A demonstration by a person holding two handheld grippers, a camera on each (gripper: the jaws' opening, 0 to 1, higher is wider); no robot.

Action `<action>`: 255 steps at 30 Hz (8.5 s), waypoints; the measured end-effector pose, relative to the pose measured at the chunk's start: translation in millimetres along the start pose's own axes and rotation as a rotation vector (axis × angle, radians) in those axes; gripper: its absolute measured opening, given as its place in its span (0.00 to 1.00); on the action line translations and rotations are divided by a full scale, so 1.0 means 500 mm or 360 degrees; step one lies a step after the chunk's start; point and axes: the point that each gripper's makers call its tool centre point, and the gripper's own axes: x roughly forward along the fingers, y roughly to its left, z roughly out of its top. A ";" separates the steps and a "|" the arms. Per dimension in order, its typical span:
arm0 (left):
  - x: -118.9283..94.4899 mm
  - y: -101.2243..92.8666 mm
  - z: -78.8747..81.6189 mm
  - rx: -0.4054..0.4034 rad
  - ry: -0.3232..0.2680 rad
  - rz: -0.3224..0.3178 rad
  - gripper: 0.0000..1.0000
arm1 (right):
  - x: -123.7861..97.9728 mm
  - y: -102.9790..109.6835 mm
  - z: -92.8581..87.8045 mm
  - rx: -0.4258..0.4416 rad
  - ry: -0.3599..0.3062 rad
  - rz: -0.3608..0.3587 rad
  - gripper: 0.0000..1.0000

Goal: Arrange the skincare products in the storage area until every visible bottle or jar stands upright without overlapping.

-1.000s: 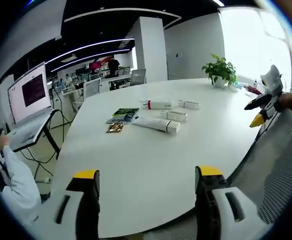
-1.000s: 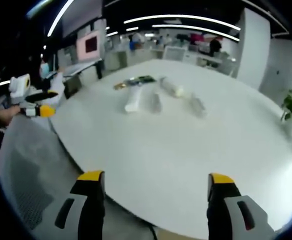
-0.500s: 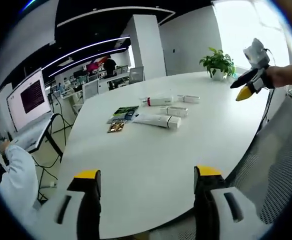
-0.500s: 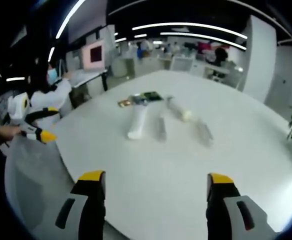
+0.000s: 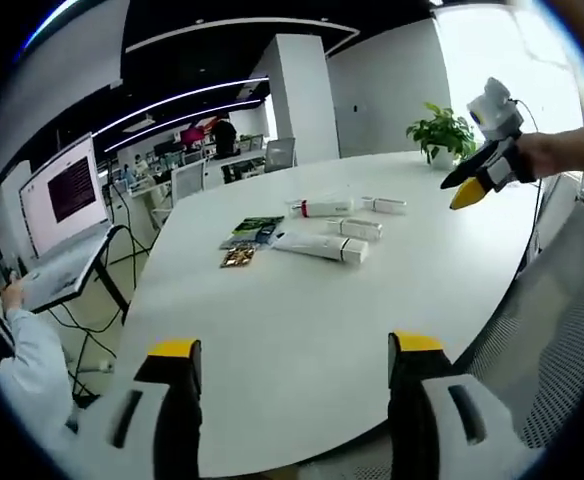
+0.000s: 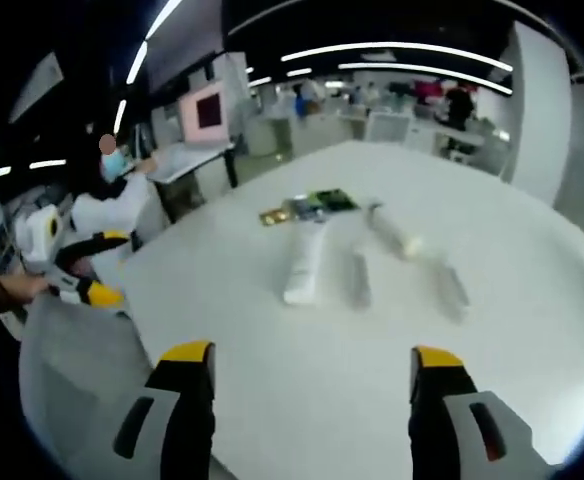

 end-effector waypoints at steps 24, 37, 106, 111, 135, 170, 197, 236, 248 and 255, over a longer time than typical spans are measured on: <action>0.004 -0.002 -0.004 0.0002 -0.0025 -0.0050 0.64 | 0.182 0.067 0.097 -0.0029 0.0078 0.0266 0.66; 0.006 -0.007 -0.008 0.0009 -0.0004 -0.0073 0.59 | 0.277 0.069 0.111 -0.0111 0.0163 0.0253 0.68; 0.007 0.003 -0.016 -0.0041 0.0022 -0.0045 0.54 | 0.453 0.006 0.132 -0.0308 0.0533 0.0118 0.23; 0.007 0.004 -0.017 -0.0038 0.0024 -0.0044 0.54 | 0.427 0.011 0.148 -0.0279 0.0374 0.0133 0.22; 0.007 -0.005 -0.019 -0.0015 0.0049 -0.0076 0.57 | 0.271 0.027 0.193 -0.0242 -0.0107 0.0081 0.21; -0.014 -0.086 0.035 -0.0304 -0.0102 -0.0527 0.99 | -0.004 0.119 0.197 -0.0260 -0.0502 0.0045 0.22; 0.010 -0.228 0.377 -0.0459 -0.0535 -0.0935 0.60 | -0.095 0.183 0.183 -0.0388 -0.0597 0.0016 0.23; -0.012 -0.275 0.389 -0.0152 -0.0393 -0.1043 0.13 | -0.177 0.218 0.187 -0.0310 -0.0682 0.0296 0.21; -0.036 -0.283 0.411 -0.0210 -0.0401 -0.1206 0.12 | -0.214 0.218 0.207 -0.0320 -0.0745 0.0508 0.20; -0.082 -0.297 0.476 -0.0257 -0.0545 -0.1452 0.12 | -0.232 0.226 0.212 -0.0226 -0.0711 0.0943 0.27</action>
